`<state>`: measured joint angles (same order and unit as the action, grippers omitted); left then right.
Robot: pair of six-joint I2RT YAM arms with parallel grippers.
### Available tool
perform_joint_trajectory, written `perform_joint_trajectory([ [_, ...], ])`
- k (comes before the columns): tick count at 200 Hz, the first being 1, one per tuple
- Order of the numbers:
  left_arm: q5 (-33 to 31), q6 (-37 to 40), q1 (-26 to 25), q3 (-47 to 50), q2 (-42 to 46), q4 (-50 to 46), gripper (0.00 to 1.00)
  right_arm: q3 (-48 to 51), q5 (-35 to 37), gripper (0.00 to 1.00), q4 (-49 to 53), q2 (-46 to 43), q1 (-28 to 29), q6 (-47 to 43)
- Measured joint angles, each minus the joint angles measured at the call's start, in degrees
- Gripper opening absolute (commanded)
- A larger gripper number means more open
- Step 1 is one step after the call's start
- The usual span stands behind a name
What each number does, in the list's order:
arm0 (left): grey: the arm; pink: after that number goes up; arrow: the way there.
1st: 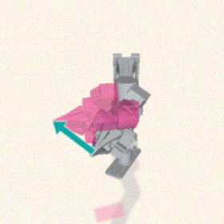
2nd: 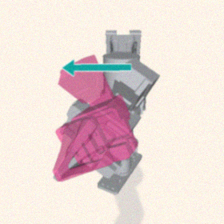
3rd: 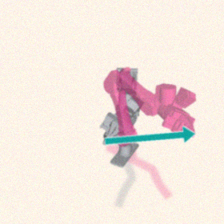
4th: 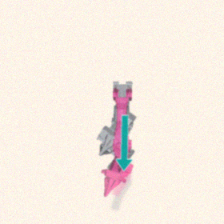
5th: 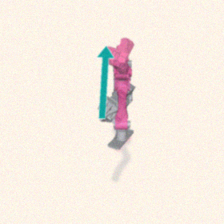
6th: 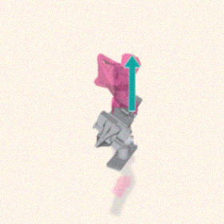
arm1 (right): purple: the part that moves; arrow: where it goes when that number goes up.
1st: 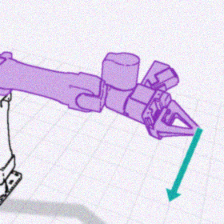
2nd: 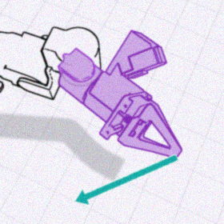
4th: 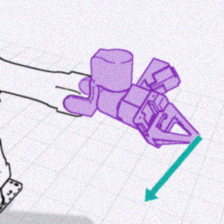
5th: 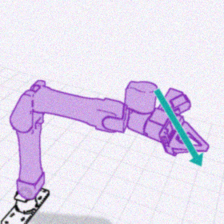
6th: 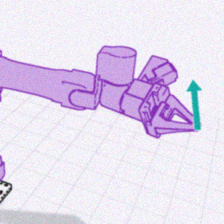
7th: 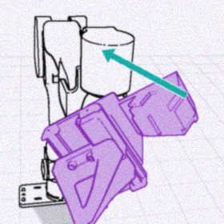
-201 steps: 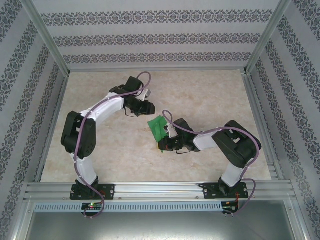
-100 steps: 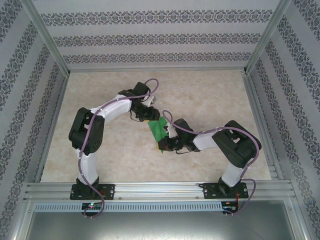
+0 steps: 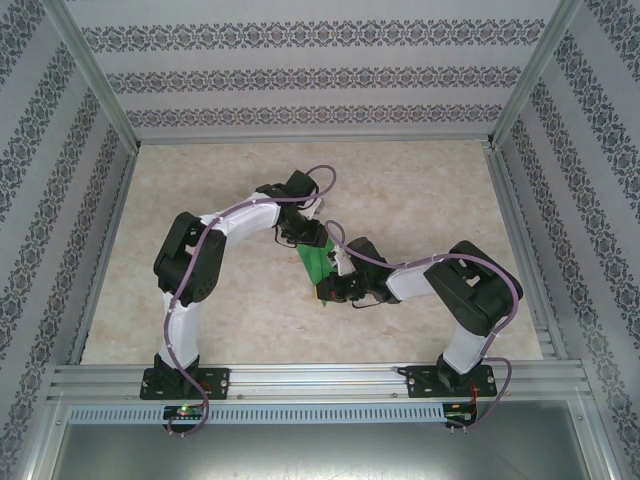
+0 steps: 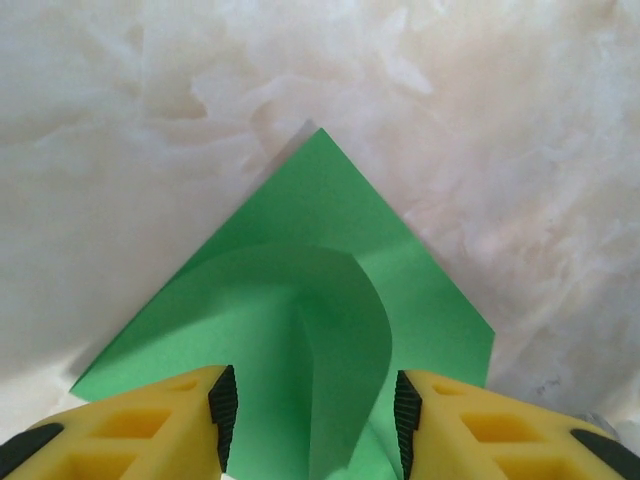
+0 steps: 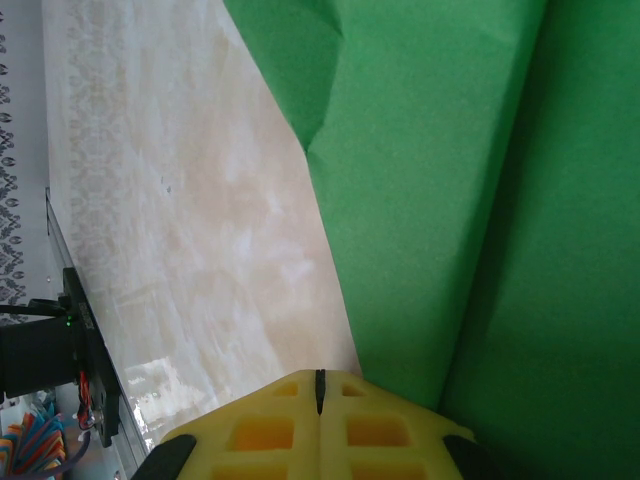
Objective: Fold a paper plane with a square sheet of paper (pick it up from the middle)
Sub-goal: Fourth fold the wing at the center of the table.
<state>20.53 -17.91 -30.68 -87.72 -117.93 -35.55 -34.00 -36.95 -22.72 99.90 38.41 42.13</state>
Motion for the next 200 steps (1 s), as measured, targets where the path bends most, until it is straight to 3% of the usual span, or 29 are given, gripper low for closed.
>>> perform_joint_trajectory([
  [101, -2.84, 1.4, -1.09, -3.1, -2.08, 0.42, 0.14, 0.0, 0.2, 0.04, -0.07, 0.02, 0.48, 0.02],
  [147, -1.75, 1.4, -0.66, -4.11, -4.04, 0.39, 0.09, 0.0, 0.2, 0.04, -0.09, 0.02, 0.48, 0.17],
  [200, 5.49, 0.74, 2.21, -4.13, -4.31, 1.18, 0.08, 0.02, 0.04, 0.04, -0.31, 0.15, 0.48, 0.2],
])
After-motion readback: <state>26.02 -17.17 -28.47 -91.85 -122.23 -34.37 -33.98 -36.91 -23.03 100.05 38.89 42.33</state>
